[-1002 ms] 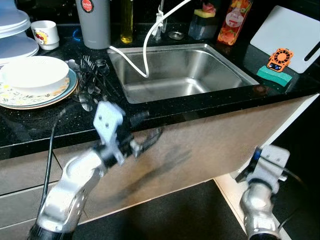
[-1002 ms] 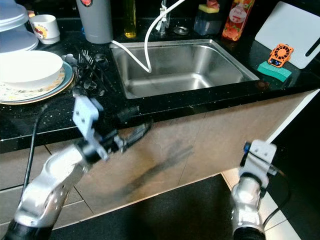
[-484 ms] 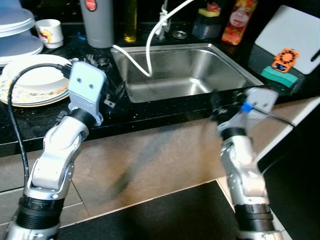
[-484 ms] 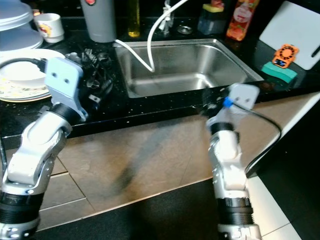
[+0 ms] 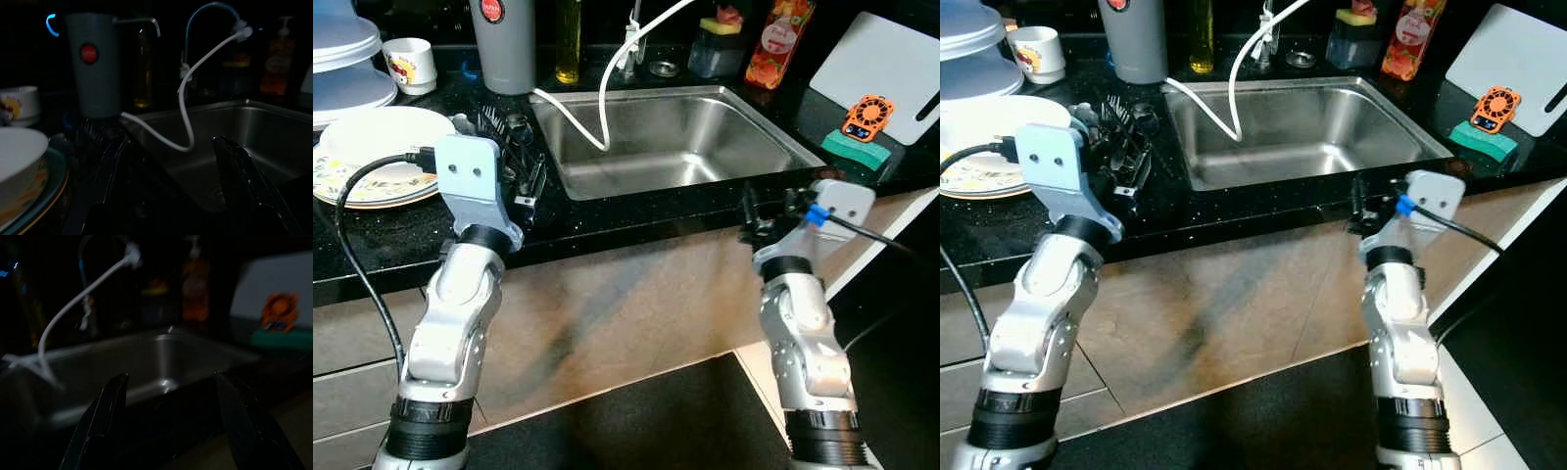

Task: Kitchen organization

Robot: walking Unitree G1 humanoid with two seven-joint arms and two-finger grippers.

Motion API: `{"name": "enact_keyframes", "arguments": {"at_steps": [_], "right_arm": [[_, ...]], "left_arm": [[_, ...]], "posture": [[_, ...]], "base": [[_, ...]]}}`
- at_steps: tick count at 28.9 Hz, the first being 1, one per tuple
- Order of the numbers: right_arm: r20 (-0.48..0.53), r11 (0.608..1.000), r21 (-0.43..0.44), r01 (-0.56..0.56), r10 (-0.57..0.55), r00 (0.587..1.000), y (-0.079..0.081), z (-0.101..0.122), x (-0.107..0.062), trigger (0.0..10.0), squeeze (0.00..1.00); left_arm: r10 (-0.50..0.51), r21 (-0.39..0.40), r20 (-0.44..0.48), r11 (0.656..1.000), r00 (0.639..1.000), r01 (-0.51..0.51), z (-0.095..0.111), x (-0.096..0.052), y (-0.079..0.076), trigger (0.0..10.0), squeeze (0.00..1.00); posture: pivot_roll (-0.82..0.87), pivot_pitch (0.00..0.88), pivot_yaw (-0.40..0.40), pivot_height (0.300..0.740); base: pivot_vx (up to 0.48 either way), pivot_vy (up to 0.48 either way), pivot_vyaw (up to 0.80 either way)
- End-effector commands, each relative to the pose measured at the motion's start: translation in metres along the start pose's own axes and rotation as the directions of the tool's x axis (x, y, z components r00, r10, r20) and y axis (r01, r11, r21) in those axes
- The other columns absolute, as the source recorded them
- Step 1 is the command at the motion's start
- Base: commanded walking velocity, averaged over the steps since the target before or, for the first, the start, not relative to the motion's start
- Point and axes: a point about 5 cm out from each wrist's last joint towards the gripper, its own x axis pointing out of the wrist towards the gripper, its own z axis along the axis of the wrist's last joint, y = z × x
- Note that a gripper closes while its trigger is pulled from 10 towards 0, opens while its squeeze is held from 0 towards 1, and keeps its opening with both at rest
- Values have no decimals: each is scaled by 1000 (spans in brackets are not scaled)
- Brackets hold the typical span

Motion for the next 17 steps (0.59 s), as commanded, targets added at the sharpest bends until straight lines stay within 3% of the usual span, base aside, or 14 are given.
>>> {"name": "enact_keyframes", "arguments": {"at_steps": [1,3,8,17], "right_arm": [[52,999,-47,-23,25,998,0,10,2,10000,0],[76,993,-87,-84,90,993,7,17,2,10000,0],[64,992,-47,-113,116,991,11,18,3,10000,0],[34,995,2,-96,96,995,10,12,2,10000,0]], "left_arm": [[-17,42,12,999,1000,17,3,3,-1,10000,0],[-20,81,12,997,1000,19,4,5,3,10000,0],[11,163,-23,987,1000,-7,0,9,18,10000,0],[-7,163,12,987,1000,5,-1,8,9,10000,0]], "posture": [[58,33,-62,740],[58,33,-62,740],[63,18,-56,740],[59,11,-58,740]], "base": [[0,0,0],[0,0,0],[0,0,0],[0,0,0]]}}
